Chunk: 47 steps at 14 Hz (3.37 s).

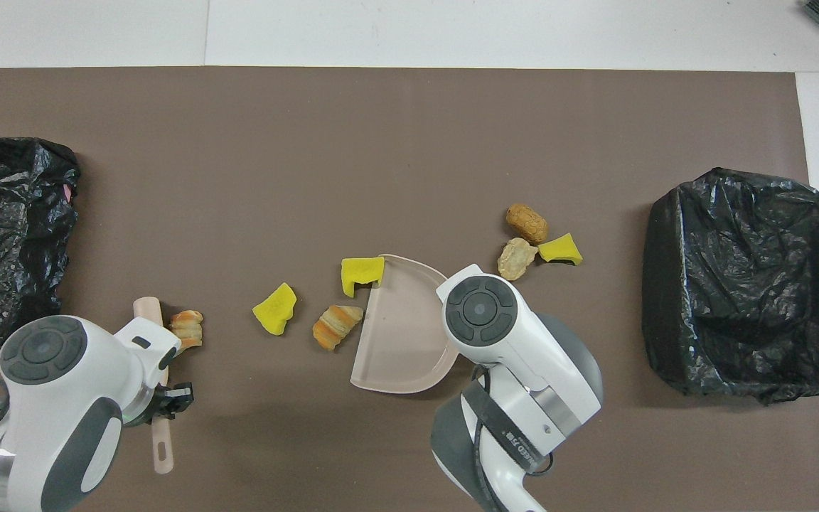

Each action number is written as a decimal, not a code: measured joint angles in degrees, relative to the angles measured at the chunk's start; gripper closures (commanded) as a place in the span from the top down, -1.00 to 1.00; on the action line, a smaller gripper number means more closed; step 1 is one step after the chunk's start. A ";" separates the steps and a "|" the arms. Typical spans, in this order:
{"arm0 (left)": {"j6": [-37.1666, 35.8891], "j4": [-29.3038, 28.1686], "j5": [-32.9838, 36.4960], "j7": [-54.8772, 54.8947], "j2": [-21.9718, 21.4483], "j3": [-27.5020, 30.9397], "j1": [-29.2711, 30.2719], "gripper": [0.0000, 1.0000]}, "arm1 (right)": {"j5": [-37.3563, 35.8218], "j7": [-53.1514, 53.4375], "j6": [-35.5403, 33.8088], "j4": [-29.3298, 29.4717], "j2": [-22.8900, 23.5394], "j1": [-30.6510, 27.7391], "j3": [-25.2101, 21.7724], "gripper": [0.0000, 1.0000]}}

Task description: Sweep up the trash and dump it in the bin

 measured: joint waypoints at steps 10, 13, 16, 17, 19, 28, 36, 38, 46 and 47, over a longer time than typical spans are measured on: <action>9.34 15.75 -13.73 10.26 17.18 -0.77 -12.09 -1.00 | 0.00 0.00 0.00 0.00 0.01 -0.01 0.00 -1.00; 10.56 16.26 -18.77 11.12 17.43 -1.01 -17.22 -1.00 | 0.00 0.00 0.00 0.00 0.02 -0.01 0.00 -1.00; 11.21 16.41 -23.04 11.69 17.45 -1.14 -21.00 -1.00 | 0.00 0.00 0.00 0.00 0.03 -0.01 0.00 -1.00; 11.36 16.64 -24.14 12.02 17.45 -1.15 -22.03 -1.00 | 0.00 0.00 0.00 0.00 0.03 -0.01 0.00 -1.00; 11.41 17.56 -25.19 12.24 17.45 -1.13 -23.77 -1.00 | 0.00 0.00 0.00 0.00 0.04 -0.02 0.00 -1.00; 6.48 21.54 -16.09 11.71 17.80 1.28 -15.63 -1.00 | 0.01 0.12 0.00 0.00 0.04 -0.02 0.00 -1.00; 1.04 25.70 -6.04 2.30 17.00 1.37 -12.23 -1.00 | 0.80 0.42 -1.84 0.87 -5.25 -6.43 -0.19 -1.00; 0.94 25.69 -6.02 2.28 16.99 1.33 -11.99 -1.00 | 1.12 -1.26 -4.31 2.10 -7.59 -9.17 -0.23 -1.00; 3.19 17.00 -11.29 -8.40 10.98 -0.85 -22.87 -1.00 | 3.98 -14.53 -12.90 11.34 -10.63 -24.78 -1.02 -1.00; 5.28 14.44 -12.80 -8.52 9.67 -0.91 -24.67 -1.00 | 3.97 -16.15 -14.25 12.31 -11.09 -26.55 -1.06 -1.00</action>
